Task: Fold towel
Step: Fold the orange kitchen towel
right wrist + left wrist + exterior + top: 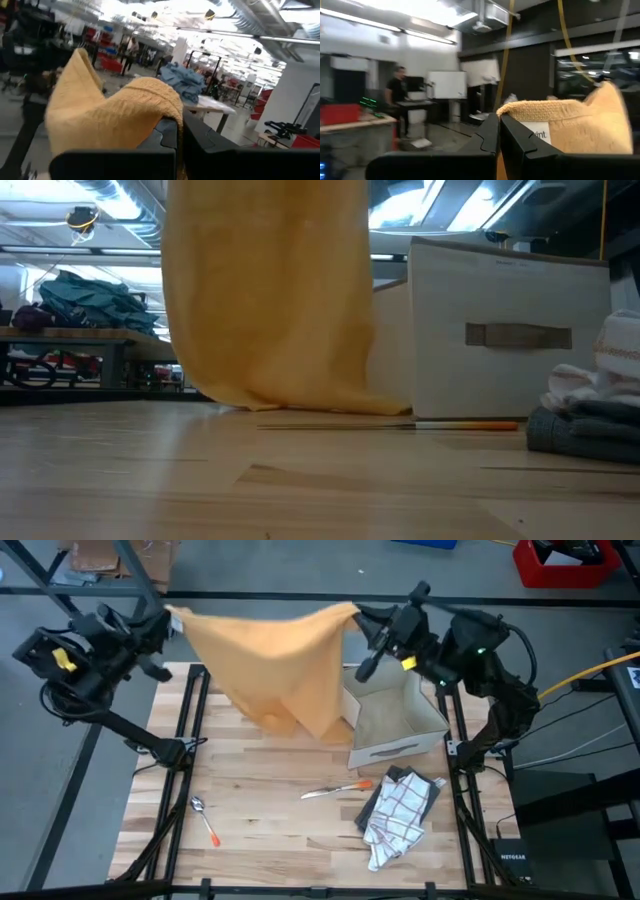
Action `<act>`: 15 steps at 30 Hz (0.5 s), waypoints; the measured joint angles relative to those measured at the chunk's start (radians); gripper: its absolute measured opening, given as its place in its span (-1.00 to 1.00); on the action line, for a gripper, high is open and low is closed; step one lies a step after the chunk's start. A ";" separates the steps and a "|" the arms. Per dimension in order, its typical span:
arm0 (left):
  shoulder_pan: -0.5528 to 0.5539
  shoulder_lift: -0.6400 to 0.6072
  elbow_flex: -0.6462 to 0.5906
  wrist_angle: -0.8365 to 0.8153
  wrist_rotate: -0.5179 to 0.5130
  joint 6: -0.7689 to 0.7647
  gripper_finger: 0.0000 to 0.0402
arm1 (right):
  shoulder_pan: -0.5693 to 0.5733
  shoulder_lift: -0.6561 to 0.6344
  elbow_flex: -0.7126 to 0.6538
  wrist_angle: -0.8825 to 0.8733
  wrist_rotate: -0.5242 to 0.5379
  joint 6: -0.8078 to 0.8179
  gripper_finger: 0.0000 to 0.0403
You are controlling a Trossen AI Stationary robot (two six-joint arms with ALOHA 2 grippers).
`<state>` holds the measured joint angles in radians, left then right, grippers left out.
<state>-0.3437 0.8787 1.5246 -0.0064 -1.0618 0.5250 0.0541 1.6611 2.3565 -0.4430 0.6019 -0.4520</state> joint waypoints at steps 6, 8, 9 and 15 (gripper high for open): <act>-0.088 0.002 -0.001 -0.137 0.001 -0.163 -1.00 | 0.055 -0.002 0.000 -0.062 0.001 0.002 -0.95; -0.114 0.003 -0.001 -0.143 0.008 -0.192 -1.00 | 0.075 -0.002 0.000 -0.063 0.001 0.002 -0.95; -0.128 0.005 -0.001 -0.142 0.022 -0.204 -1.00 | 0.087 -0.002 0.000 -0.063 0.001 0.002 -0.95; -0.193 0.007 -0.001 -0.074 0.099 -0.203 -1.00 | 0.148 -0.004 0.000 -0.037 0.001 0.001 -0.95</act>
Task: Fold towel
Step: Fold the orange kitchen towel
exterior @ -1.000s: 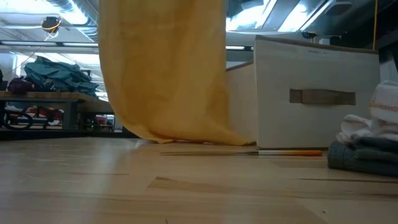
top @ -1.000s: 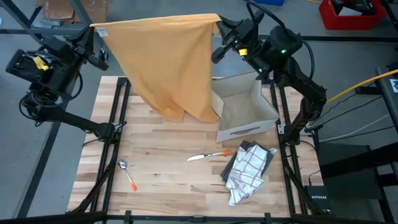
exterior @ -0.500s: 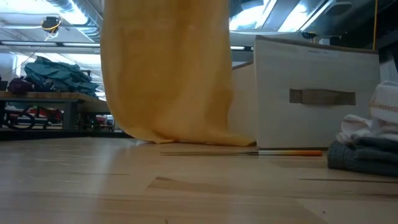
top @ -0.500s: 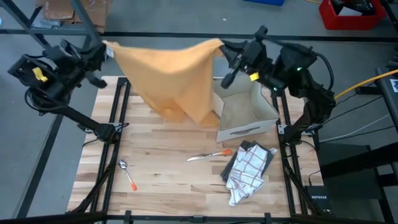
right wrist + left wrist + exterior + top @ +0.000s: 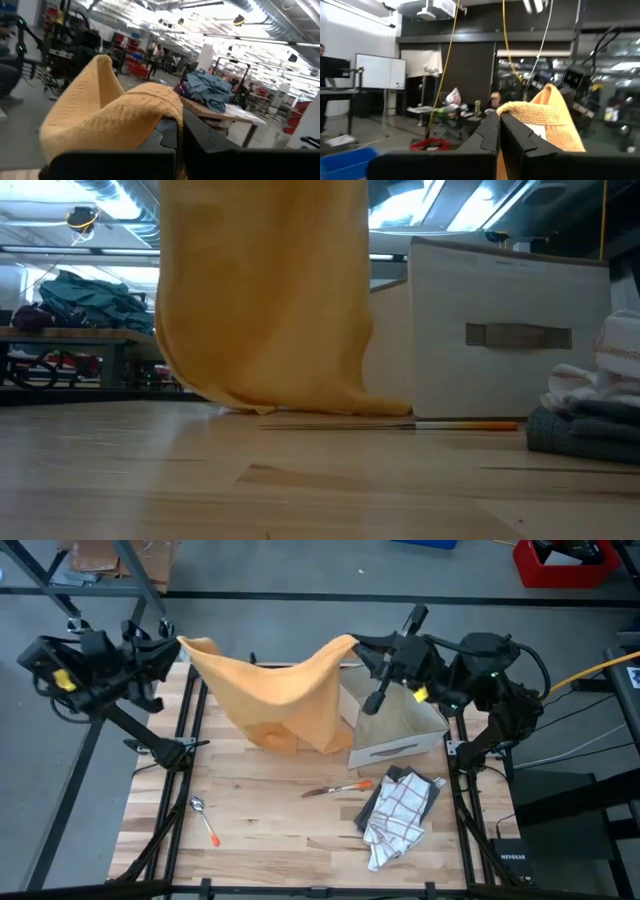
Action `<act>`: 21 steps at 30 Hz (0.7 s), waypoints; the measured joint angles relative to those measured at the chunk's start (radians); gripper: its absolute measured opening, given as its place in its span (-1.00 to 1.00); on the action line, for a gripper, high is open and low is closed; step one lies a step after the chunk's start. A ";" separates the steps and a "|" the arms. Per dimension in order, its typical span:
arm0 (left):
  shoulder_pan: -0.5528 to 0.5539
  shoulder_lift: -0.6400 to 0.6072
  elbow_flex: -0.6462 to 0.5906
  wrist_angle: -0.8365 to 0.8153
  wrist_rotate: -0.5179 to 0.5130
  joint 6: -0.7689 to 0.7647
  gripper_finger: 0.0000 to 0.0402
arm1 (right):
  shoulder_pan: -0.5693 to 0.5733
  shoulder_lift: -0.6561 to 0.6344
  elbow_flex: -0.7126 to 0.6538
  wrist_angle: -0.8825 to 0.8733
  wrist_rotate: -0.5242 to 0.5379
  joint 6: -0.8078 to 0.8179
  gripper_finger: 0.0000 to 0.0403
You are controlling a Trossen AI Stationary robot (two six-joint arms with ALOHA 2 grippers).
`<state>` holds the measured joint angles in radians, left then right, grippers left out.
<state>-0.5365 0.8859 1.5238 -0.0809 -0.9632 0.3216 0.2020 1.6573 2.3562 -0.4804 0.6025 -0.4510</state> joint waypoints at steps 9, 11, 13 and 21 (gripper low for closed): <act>-0.072 -0.005 0.000 0.160 0.003 0.105 -1.00 | 0.022 0.000 0.000 0.096 0.016 -0.058 -0.95; -0.085 -0.007 0.000 0.173 0.003 0.123 -1.00 | 0.020 -0.004 0.000 0.096 0.018 -0.059 -0.95; -0.092 -0.012 0.000 0.177 0.003 0.133 -1.00 | 0.020 -0.006 0.000 0.099 0.035 -0.059 -0.95; -0.100 -0.017 0.000 0.175 0.003 0.139 -1.00 | 0.020 -0.012 0.000 0.096 0.062 -0.082 -0.95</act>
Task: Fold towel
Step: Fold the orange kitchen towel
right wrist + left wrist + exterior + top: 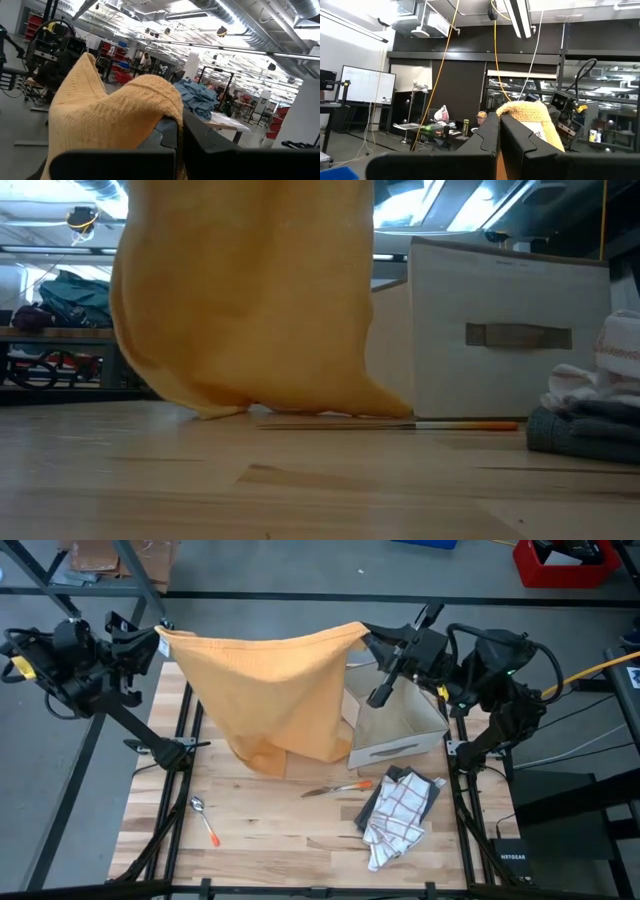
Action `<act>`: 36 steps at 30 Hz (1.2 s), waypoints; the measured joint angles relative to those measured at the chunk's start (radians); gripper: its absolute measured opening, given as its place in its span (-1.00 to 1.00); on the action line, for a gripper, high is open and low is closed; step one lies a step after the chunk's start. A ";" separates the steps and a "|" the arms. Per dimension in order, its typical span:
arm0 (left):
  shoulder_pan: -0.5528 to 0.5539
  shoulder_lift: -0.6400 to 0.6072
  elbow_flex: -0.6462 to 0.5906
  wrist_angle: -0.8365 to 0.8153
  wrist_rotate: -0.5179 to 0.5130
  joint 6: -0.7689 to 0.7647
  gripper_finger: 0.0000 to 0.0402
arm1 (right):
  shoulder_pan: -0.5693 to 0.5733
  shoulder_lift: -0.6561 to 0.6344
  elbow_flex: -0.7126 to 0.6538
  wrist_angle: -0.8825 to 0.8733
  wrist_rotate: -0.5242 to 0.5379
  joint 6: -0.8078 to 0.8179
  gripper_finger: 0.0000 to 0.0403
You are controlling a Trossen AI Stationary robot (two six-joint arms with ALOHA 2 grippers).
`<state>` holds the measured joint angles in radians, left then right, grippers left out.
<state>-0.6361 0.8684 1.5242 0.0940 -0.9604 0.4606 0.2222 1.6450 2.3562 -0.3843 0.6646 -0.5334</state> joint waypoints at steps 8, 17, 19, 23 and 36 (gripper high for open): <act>0.000 0.000 0.000 -0.003 0.000 -0.036 -1.00 | 0.001 -0.001 0.000 -0.007 -0.001 0.002 -0.95; 0.000 0.001 0.000 -0.006 0.000 -0.039 -1.00 | 0.001 -0.001 0.000 -0.025 -0.002 0.003 -0.95; 0.000 0.002 0.000 -0.015 0.000 -0.039 -1.00 | 0.001 -0.001 0.000 -0.037 -0.002 0.004 -0.95; 0.000 0.004 -0.001 -0.033 0.000 -0.056 -1.00 | 0.001 -0.001 0.000 -0.042 -0.002 0.018 -0.95; 0.000 0.005 0.000 -0.020 0.178 -0.243 -1.00 | 0.066 -0.001 0.000 -0.025 -0.003 0.063 -0.95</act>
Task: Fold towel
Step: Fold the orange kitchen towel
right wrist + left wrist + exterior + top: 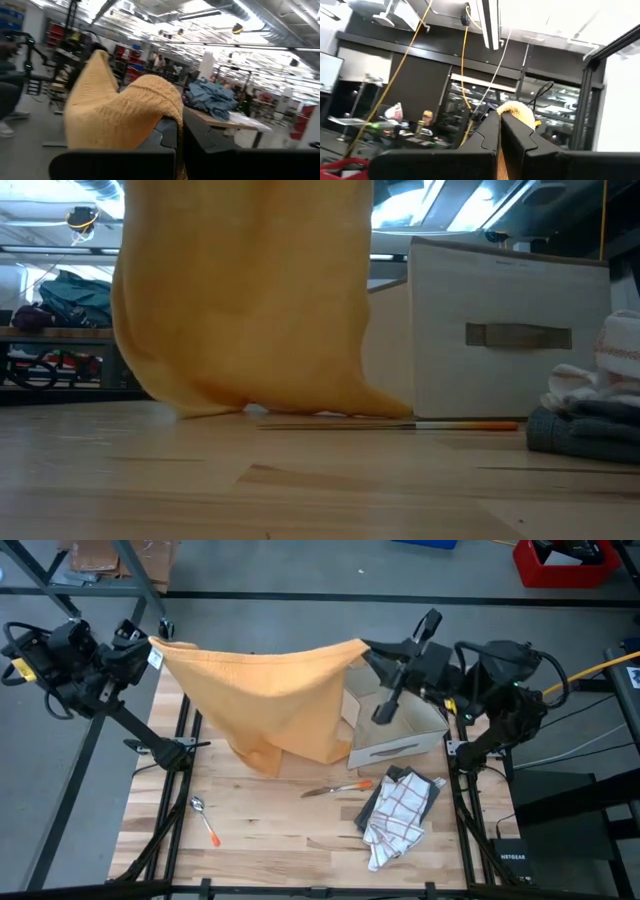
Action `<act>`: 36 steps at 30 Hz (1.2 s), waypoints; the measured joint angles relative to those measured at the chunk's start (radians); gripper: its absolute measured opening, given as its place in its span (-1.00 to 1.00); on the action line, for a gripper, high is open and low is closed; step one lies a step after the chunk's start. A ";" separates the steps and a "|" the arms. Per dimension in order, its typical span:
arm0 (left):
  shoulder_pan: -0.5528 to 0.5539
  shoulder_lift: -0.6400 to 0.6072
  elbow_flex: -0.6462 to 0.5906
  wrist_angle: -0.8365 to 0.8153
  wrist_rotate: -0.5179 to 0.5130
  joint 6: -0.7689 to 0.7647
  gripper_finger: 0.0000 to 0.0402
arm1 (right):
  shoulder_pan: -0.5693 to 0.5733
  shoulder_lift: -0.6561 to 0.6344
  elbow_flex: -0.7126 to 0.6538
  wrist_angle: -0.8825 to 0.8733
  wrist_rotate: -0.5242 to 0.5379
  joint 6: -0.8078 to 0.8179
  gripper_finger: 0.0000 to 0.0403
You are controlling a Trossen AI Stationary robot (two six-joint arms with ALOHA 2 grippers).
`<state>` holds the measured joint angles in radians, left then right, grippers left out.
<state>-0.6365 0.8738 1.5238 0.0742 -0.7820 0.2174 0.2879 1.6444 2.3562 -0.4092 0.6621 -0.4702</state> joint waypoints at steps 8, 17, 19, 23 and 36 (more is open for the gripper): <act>0.000 0.000 0.000 -0.004 0.159 -0.109 -1.00 | 0.099 -0.011 0.000 0.005 0.000 -0.005 -0.95; 0.000 0.001 0.000 -0.003 0.331 -0.216 -1.00 | 0.200 -0.024 0.000 0.037 -0.102 -0.006 -0.95; 0.000 0.001 0.000 -0.001 0.334 -0.218 -1.00 | 0.219 -0.024 0.000 0.062 -0.106 -0.006 -0.95; 0.000 0.001 0.000 0.025 0.334 -0.213 -1.00 | 0.238 -0.026 0.000 0.090 -0.106 -0.013 -0.95; 0.000 -0.001 -0.001 0.091 0.289 0.173 -1.00 | 0.179 -0.033 -0.001 0.176 0.007 -0.140 -0.95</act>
<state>-0.6365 0.8726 1.5230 0.1657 -0.4928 0.3908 0.4673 1.6115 2.3554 -0.2336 0.6692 -0.6103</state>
